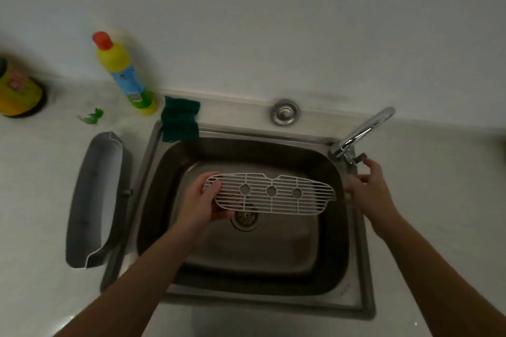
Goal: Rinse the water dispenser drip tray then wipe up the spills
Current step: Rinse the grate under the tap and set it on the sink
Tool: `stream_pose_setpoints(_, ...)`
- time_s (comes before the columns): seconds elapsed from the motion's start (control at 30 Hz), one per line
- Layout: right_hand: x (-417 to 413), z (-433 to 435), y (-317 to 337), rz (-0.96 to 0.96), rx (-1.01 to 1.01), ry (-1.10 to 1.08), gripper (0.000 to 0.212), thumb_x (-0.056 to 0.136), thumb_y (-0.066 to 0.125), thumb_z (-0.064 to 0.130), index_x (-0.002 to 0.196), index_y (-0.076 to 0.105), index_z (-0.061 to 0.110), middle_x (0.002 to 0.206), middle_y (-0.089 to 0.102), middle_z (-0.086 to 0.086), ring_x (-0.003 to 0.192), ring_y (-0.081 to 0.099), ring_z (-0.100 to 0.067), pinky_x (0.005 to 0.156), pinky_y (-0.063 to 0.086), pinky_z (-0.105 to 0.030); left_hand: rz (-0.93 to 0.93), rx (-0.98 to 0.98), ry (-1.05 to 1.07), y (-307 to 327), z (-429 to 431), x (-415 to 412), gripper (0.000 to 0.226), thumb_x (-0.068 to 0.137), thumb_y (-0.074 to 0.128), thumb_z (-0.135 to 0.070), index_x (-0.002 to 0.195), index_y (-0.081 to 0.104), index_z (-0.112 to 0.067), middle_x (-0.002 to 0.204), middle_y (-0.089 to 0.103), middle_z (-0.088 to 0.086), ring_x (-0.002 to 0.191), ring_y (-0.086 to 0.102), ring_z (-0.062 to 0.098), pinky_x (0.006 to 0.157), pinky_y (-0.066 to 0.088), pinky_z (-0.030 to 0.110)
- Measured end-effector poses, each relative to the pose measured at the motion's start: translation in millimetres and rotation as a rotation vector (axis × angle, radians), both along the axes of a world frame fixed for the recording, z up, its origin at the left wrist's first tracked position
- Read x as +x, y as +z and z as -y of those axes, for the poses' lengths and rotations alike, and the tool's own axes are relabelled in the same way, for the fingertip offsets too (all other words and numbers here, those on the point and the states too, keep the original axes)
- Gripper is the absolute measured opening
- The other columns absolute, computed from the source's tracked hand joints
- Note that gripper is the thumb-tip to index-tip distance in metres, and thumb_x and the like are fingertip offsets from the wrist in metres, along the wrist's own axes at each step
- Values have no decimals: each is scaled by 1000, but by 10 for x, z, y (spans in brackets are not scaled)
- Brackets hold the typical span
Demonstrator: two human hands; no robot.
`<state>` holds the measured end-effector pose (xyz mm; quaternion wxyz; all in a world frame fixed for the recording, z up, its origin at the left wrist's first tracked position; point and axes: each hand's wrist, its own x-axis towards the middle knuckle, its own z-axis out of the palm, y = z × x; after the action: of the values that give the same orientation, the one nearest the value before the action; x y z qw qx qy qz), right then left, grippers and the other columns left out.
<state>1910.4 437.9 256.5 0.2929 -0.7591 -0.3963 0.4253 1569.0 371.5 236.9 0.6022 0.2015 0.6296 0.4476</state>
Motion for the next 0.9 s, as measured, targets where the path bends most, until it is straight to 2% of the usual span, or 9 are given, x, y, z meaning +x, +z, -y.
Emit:
stream_pose_setpoints(0.07,130,-239,-38,171,0,63,61,98,60,27,152,33,30,109,70,-8,96,72,-35,91,59,-59,-10,4,0,37,-43,61,20,107,52,-17,121,66,-21,104,79,10,86,80,25,58,63,34)
stream_pose_setpoints(0.13,229,-409,-109,273,-26,100,58,99,58,27,153,37,20,119,70,-15,105,67,-37,97,54,-53,-24,18,2,67,-83,127,20,107,52,-17,119,67,-23,102,79,8,85,79,24,58,64,34)
stream_pose_setpoints(0.33,225,-288,-292,367,96,227,30,106,47,31,126,66,19,104,68,-7,84,56,-19,78,39,-32,-56,31,-7,78,-194,257,21,107,51,-18,120,67,-23,102,79,6,85,79,22,59,62,31)
stream_pose_setpoints(0.43,176,-104,-237,132,27,183,29,108,43,38,130,61,31,103,68,-1,83,65,-16,74,56,-37,-36,43,-2,59,-239,279,21,107,50,-17,118,67,-23,99,80,6,81,79,20,57,60,29)
stream_pose_setpoints(0.5,152,39,-209,19,-26,71,28,108,44,41,120,62,24,92,70,-5,74,70,-20,61,62,-37,-32,45,-7,42,-266,286,21,108,50,-16,117,67,-22,100,79,9,79,78,20,56,60,29)
stream_pose_setpoints(0.6,84,197,-202,-15,-112,99,54,107,39,51,87,68,11,59,63,0,51,59,-14,49,48,-28,-58,81,-62,27,-281,304,22,108,50,-17,118,67,-25,104,79,8,84,78,21,59,61,31)
stream_pose_setpoints(0.67,37,243,-184,-142,-153,51,57,107,38,52,80,67,11,49,57,4,43,55,-8,44,41,-22,-138,138,-124,24,-282,311,22,108,51,-19,119,66,-30,106,78,2,88,78,20,60,62,33)
stream_pose_setpoints(0.77,54,240,-108,-379,-161,-63,48,107,44,49,80,64,13,52,53,-1,39,46,-12,36,35,-22,-381,171,-287,1,-287,303,19,109,49,-31,124,59,-35,101,75,1,83,77,20,59,63,32)
stream_pose_setpoints(0.9,82,243,9,-458,-135,-31,44,104,50,47,87,69,10,62,64,-6,49,57,-18,42,44,-25,-569,102,-290,-29,-252,284,27,109,41,-45,100,61,-30,68,68,4,54,63,13,45,50,22)
